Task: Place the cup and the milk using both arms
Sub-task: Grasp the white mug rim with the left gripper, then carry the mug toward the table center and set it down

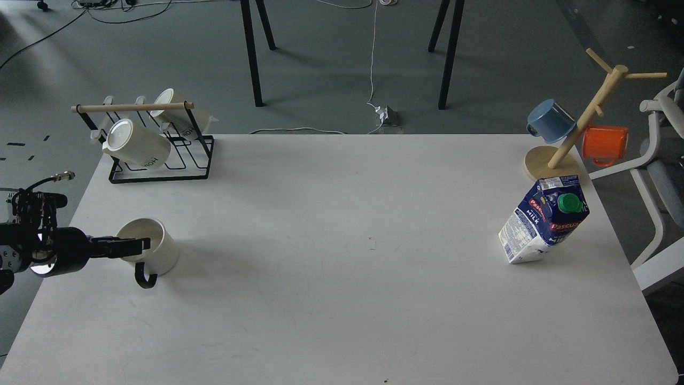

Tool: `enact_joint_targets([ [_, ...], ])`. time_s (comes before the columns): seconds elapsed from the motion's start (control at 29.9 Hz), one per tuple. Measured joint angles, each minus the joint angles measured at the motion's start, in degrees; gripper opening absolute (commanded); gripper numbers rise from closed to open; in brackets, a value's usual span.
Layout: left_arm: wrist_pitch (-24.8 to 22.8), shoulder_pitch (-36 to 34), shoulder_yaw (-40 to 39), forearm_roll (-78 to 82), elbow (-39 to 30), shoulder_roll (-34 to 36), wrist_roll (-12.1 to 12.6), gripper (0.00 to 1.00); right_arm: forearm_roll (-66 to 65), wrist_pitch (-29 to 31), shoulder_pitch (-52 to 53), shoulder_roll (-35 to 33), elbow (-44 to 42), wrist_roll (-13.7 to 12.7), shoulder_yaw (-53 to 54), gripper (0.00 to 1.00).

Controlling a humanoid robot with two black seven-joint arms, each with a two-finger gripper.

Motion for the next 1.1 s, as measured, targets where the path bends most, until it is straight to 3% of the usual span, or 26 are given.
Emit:
enact_joint_targets([
  [0.17,0.28,0.03,-0.03,-0.03,0.10,-0.23,0.00,0.69,0.00,0.00,-0.58,0.00,0.00,0.00,0.17,0.99],
  [0.37,2.35,0.03,0.25,0.18,0.12,-0.23,0.00,0.47,0.00,0.00,-1.25,0.00,-0.01,0.00,0.34,0.99],
  [0.47,4.12,0.20,0.43,0.35,0.08,-0.04,0.00,0.32,0.00,0.00,-1.35,0.00,-0.01,0.00,0.35,0.99],
  [0.57,6.95,0.80,1.52,0.37,-0.03,0.09,0.00,0.08,0.00,0.00,-1.37,0.00,0.00,0.00,0.41,0.99],
  [0.77,10.58,1.41,4.82,0.38,-0.40,0.42,-0.02,0.02,0.00,0.00,-1.37,0.00,-0.08,0.00,0.41,0.99],
  [1.1,10.25,-0.54,3.76,-0.05,-3.92,2.09,0.00,0.02,0.00,0.00,-1.37,0.08,-0.02,0.00,-0.08,0.99],
])
